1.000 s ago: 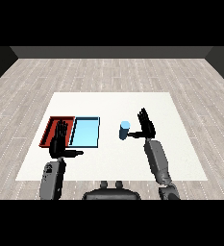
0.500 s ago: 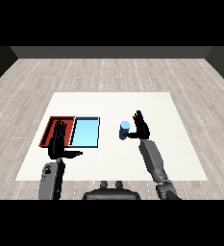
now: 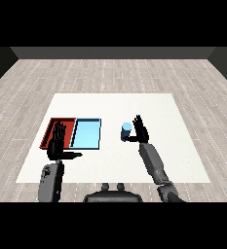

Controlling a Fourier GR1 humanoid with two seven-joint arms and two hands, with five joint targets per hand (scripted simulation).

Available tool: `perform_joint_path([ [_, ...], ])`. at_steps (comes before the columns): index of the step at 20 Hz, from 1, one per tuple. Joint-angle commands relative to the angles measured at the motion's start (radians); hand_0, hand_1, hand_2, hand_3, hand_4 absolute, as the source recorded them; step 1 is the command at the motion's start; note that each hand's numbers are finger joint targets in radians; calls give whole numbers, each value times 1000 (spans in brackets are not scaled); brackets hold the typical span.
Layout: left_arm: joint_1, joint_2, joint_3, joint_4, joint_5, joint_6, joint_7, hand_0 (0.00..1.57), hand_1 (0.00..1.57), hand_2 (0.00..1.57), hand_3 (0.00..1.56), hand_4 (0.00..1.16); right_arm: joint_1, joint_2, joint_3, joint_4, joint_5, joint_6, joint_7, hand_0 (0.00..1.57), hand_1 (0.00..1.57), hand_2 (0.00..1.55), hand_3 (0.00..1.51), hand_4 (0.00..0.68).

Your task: Pick the blue can and put it in the blue box

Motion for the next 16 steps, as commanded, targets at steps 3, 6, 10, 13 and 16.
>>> perform_joint_path([
  [3,20,2,-5,-1,-15,-8,-7,0,0,0,0,0,-99,-40,-59,145,-36,65,-25,0,0,0,0,0],
  [6,11,-11,-10,-48,-7,15,32,0,0,0,0,0,-109,-3,-26,168,-11,36,-37,0,0,0,0,0],
  [10,31,-43,-38,-49,-25,32,17,0,0,0,0,0,-115,4,58,168,-86,-13,-43,0,0,0,0,0],
  [13,-4,6,15,52,8,-24,-33,0,0,0,0,0,-235,5,52,342,-116,-23,-99,0,0,0,0,0],
  [16,-12,-4,7,35,16,-19,-14,0,0,0,0,0,-232,5,0,423,-56,34,-167,0,0,0,0,0],
])
